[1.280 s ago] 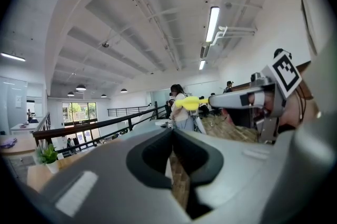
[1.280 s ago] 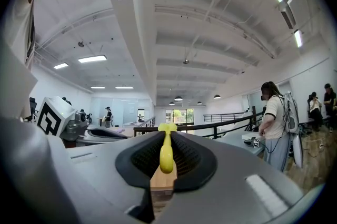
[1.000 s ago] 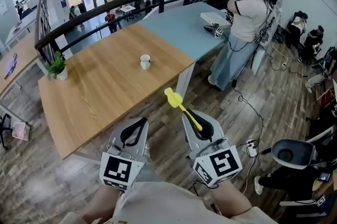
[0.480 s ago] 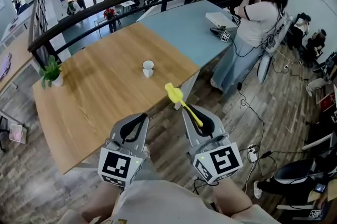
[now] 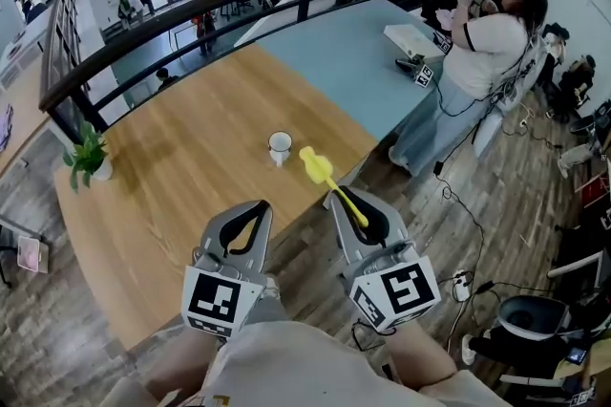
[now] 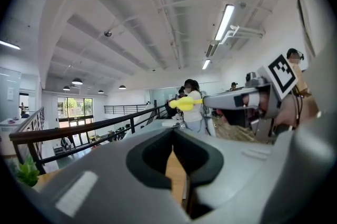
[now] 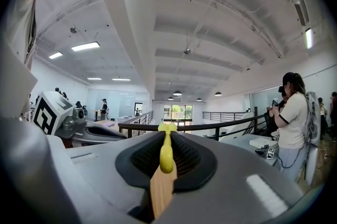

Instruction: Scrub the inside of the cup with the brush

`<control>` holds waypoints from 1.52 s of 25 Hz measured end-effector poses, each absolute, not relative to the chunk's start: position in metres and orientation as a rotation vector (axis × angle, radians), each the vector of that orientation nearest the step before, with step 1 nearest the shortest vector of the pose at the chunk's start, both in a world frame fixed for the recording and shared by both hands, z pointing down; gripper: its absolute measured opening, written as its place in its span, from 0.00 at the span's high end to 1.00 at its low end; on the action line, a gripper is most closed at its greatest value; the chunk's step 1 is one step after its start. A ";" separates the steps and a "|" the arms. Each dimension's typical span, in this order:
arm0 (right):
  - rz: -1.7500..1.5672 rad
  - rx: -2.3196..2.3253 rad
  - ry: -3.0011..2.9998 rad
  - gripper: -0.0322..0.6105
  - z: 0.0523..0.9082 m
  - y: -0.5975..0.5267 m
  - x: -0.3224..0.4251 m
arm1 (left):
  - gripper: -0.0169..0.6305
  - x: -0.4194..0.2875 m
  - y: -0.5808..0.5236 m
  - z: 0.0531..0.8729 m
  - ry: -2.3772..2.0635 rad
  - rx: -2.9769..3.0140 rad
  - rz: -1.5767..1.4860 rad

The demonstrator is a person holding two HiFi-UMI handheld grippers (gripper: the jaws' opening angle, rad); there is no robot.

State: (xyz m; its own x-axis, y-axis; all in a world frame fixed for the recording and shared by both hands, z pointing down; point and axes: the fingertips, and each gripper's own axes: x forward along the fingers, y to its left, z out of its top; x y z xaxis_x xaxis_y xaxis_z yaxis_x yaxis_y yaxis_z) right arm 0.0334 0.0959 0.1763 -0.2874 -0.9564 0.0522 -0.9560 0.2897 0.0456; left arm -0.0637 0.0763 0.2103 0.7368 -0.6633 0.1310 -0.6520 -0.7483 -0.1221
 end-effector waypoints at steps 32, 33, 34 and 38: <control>0.072 1.817 -2.422 0.90 0.204 -0.086 0.021 | 0.97 -0.076 -0.102 0.242 1.096 -2.918 -0.303; 0.073 1.807 -2.429 0.90 0.205 -0.087 0.022 | 0.97 -0.074 -0.103 0.242 1.108 -2.915 -0.307; 0.075 1.797 -2.436 0.90 0.206 -0.088 0.024 | 0.97 -0.072 -0.104 0.243 1.118 -2.913 -0.311; 0.090 1.768 -2.458 0.90 0.208 -0.091 0.037 | 0.97 -0.059 -0.105 0.243 1.148 -2.907 -0.320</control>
